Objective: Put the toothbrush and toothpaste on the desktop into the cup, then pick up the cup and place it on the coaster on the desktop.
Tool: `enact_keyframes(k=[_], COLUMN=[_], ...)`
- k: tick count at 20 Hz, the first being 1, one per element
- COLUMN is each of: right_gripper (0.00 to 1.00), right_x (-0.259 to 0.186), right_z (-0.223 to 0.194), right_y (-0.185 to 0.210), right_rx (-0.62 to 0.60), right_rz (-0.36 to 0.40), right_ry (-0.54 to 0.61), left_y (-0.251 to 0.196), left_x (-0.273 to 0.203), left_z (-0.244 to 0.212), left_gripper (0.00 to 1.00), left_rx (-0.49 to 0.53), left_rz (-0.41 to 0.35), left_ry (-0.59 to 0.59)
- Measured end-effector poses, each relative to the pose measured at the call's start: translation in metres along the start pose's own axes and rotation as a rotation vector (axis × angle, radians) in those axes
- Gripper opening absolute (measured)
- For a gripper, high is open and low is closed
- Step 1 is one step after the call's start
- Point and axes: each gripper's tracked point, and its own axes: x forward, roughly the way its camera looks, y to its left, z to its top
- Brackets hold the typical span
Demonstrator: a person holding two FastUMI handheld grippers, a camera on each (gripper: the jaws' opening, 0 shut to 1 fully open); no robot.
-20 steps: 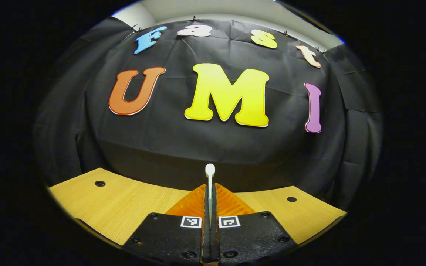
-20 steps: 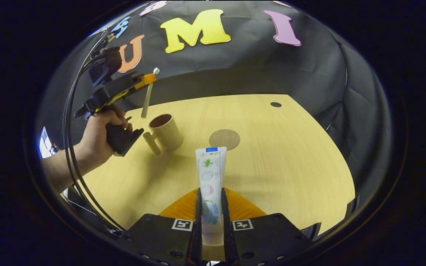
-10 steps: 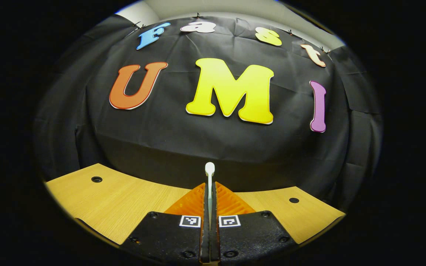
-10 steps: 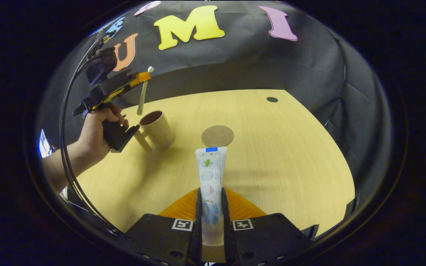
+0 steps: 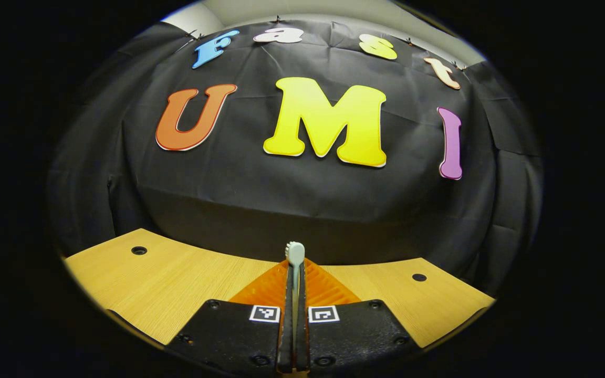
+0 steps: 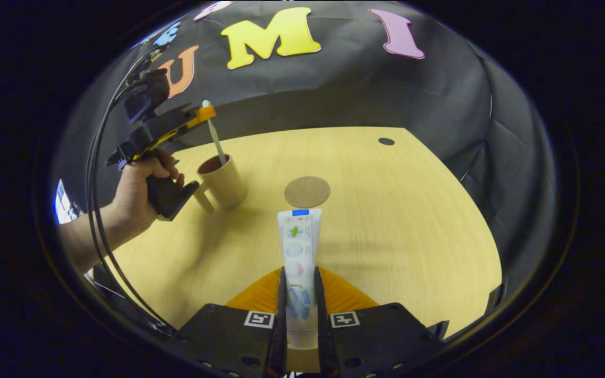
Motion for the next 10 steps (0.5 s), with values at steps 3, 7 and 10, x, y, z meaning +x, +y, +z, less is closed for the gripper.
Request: enact_keyframes(k=[3,7,10], right_gripper=[0.23,0.25,0.23], right_x=[-0.001,-0.005,-0.006], right_z=[0.0,-0.001,-0.006], right_y=[0.002,0.008,0.012], right_rx=[-0.01,-0.032,-0.041], right_rz=[0.008,0.023,0.031], right_ry=[-0.004,-0.014,-0.01], left_y=[-0.004,-0.001,-0.004], left_x=[-0.01,-0.023,-0.03], left_z=[-0.006,-0.014,-0.025], left_gripper=[0.25,0.82,0.88], left_rx=[0.034,0.048,0.11], left_rz=[-0.009,0.009,-0.003], left_ry=[0.015,0.033,0.062])
